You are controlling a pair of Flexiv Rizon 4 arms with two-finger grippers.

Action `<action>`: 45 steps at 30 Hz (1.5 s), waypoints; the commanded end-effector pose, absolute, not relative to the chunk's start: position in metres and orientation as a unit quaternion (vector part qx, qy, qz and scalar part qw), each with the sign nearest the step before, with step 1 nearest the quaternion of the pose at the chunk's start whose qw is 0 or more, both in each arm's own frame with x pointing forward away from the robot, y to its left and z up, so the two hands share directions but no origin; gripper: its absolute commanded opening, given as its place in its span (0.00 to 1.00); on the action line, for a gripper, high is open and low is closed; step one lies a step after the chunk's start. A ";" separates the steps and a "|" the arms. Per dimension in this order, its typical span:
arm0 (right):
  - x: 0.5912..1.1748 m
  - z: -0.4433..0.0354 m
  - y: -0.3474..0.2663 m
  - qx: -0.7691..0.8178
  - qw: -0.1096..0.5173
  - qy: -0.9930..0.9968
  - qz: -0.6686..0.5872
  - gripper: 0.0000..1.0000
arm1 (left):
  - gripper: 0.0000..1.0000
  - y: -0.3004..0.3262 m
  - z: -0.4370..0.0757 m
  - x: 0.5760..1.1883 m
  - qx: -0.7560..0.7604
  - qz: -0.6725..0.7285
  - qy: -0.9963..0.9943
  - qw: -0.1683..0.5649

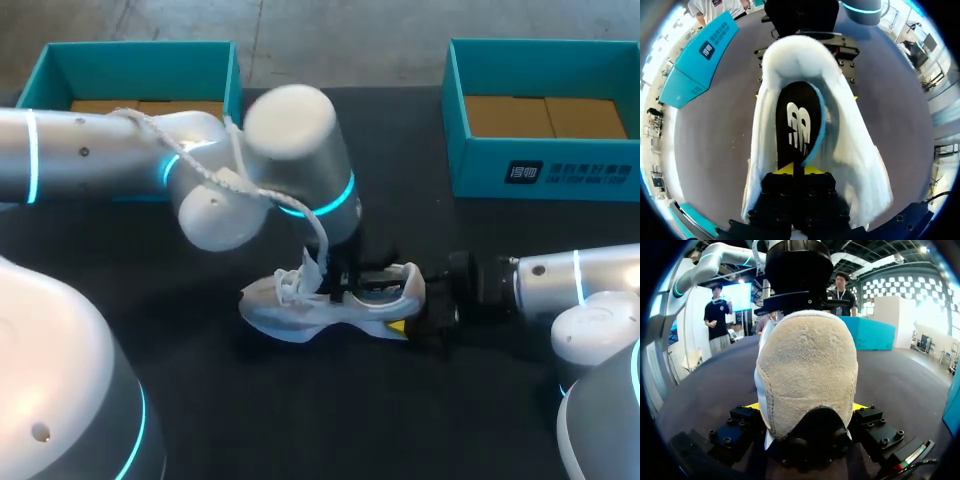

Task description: Take the shoe out of the shoebox, open the shoe tongue, remove and reinsert the insole, then place the shoe into the shoebox

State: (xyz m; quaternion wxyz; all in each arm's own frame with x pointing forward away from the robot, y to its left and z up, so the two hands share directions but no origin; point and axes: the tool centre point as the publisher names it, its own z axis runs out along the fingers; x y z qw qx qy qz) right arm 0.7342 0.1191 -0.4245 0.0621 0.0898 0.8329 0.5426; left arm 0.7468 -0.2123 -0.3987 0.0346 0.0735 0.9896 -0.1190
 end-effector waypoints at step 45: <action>0.731 -0.424 0.120 0.090 0.062 0.834 0.541 0.00 | 0.00 -0.194 -0.331 0.723 0.102 -0.214 0.968 0.079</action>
